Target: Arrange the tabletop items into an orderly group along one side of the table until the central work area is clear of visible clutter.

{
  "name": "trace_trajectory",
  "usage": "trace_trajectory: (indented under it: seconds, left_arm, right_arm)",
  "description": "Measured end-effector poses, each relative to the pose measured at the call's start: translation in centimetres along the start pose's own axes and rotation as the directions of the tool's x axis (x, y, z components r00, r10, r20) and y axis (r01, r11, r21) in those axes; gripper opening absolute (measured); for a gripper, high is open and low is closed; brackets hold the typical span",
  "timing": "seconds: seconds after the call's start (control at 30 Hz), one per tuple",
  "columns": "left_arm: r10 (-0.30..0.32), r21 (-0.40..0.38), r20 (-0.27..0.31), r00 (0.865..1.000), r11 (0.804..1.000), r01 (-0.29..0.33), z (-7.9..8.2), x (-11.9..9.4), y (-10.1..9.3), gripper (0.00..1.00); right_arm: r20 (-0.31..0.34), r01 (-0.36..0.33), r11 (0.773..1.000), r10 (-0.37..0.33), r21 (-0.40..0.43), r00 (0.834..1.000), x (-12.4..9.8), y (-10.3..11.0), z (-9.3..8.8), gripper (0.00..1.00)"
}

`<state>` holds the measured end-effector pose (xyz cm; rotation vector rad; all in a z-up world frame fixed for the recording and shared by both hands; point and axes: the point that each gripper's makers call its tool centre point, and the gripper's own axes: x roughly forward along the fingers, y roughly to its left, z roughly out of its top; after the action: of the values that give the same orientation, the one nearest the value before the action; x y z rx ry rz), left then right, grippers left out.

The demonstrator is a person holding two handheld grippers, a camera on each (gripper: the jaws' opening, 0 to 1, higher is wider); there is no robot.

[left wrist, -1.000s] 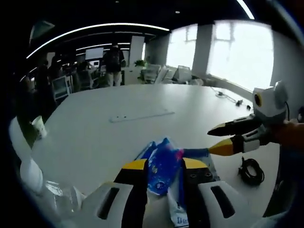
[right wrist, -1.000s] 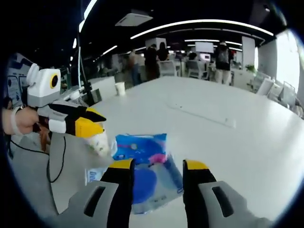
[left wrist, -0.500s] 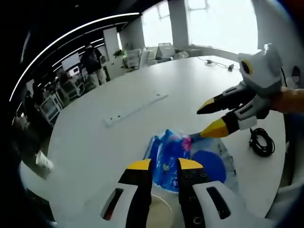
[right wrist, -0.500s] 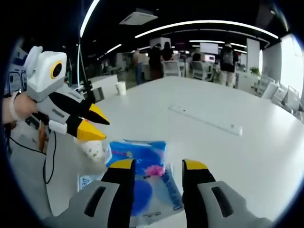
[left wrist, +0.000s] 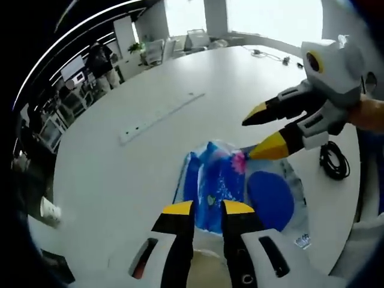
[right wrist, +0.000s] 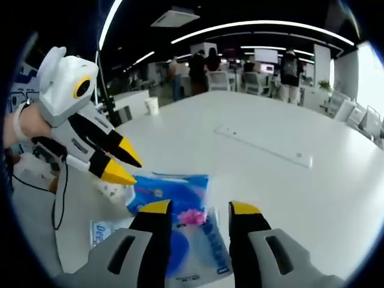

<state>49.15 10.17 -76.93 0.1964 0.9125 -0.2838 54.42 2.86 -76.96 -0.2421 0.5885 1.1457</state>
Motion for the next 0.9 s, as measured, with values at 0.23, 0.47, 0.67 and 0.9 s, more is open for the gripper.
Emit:
trace_trajectory:
  seconds: [0.23, 0.47, 0.67, 0.9]
  left_arm:
    - [-0.006, -0.002, -0.052, 0.999, 1.000, 0.006, -0.7, 0.9, 0.4, 0.12]
    - [-0.017, -0.020, -0.077, 0.997, 1.000, 0.015, -1.0, 1.4, 0.6, 0.10]
    - [-0.029, -0.024, -0.099, 0.995, 0.999, 0.027, -1.5, 1.9, 0.6, 0.08]
    - [-0.020, -0.028, -0.105, 0.994, 0.999, 0.017, -1.6, 2.1, 0.9, 0.06]
  right_arm:
    - [-0.016, 0.004, 1.000, -0.003, 0.005, 1.000, 1.2, -0.2, -0.4, 0.34]
    - [-0.029, 0.007, 1.000, -0.007, 0.007, 1.000, 2.3, -0.5, -0.6, 0.33]
    - [-0.037, 0.008, 1.000, -0.008, 0.013, 0.999, 3.2, -0.8, -0.7, 0.30]
    - [-0.040, 0.000, 1.000, 0.000, 0.023, 0.999, 3.5, -0.7, -0.9, 0.20]
